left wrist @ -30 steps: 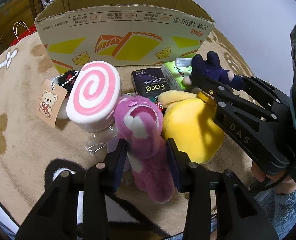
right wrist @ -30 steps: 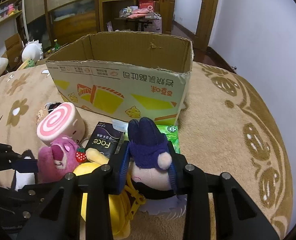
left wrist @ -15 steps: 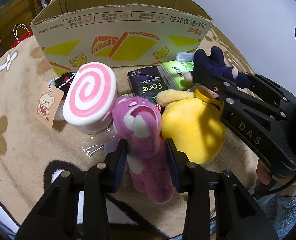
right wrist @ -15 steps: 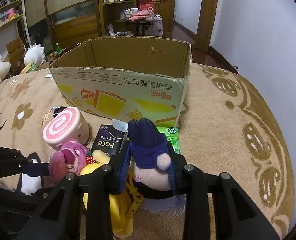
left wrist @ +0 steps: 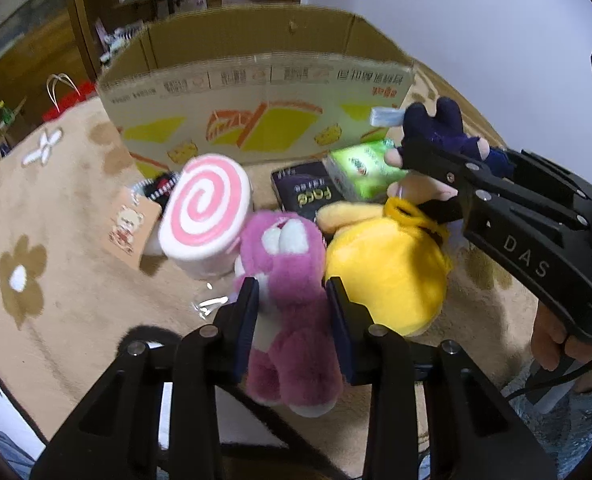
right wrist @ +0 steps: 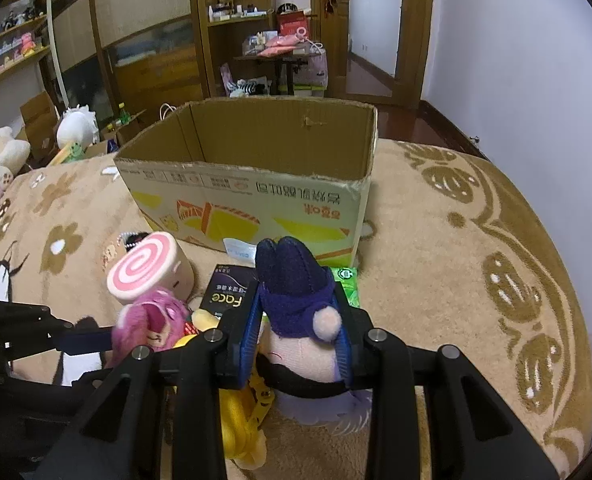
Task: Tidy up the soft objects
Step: 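Close the left tool on the pink bear while the right tool grips the doll, lift both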
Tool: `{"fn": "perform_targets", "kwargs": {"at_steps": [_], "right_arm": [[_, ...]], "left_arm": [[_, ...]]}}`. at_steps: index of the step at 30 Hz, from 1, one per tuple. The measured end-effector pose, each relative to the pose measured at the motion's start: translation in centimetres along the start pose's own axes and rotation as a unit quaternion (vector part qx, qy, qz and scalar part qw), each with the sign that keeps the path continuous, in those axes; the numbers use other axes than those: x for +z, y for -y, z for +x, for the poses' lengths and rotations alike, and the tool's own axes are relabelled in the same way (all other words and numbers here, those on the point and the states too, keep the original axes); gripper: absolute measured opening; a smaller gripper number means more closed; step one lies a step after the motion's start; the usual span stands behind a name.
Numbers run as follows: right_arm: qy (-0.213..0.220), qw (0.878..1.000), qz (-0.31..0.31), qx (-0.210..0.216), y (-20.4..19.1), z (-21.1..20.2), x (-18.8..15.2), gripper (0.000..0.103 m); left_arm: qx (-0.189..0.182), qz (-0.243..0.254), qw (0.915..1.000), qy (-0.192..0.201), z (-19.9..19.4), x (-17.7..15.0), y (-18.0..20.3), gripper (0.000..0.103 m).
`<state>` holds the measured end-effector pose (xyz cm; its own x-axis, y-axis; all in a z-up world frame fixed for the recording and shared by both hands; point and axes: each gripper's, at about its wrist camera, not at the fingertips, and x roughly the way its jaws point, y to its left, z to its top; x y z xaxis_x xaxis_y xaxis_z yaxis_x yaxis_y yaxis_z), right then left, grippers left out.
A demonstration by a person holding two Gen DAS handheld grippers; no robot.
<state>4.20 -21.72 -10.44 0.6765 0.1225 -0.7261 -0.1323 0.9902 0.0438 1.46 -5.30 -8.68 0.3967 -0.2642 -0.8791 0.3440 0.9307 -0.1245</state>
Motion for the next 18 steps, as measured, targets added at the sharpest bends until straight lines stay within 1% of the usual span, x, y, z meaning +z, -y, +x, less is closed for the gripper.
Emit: {"fn": "perform_targets", "kwargs": {"at_steps": [7, 10, 18], "right_arm": [[0.023, 1.0, 0.015, 0.008, 0.4, -1.8, 0.2, 0.034], [0.031, 0.999, 0.017, 0.009, 0.5, -2.4, 0.3, 0.034], [0.042, 0.999, 0.022, 0.011, 0.7, -3.1, 0.3, 0.034]], "left_arm": [[0.004, -0.02, 0.999, 0.039, -1.9, 0.1, -0.9, 0.029], [0.005, -0.022, 0.9986, 0.048, -2.1, 0.6, -0.6, 0.026], [0.004, -0.035, 0.9971, 0.067, -3.2, 0.5, -1.4, 0.026]]}}
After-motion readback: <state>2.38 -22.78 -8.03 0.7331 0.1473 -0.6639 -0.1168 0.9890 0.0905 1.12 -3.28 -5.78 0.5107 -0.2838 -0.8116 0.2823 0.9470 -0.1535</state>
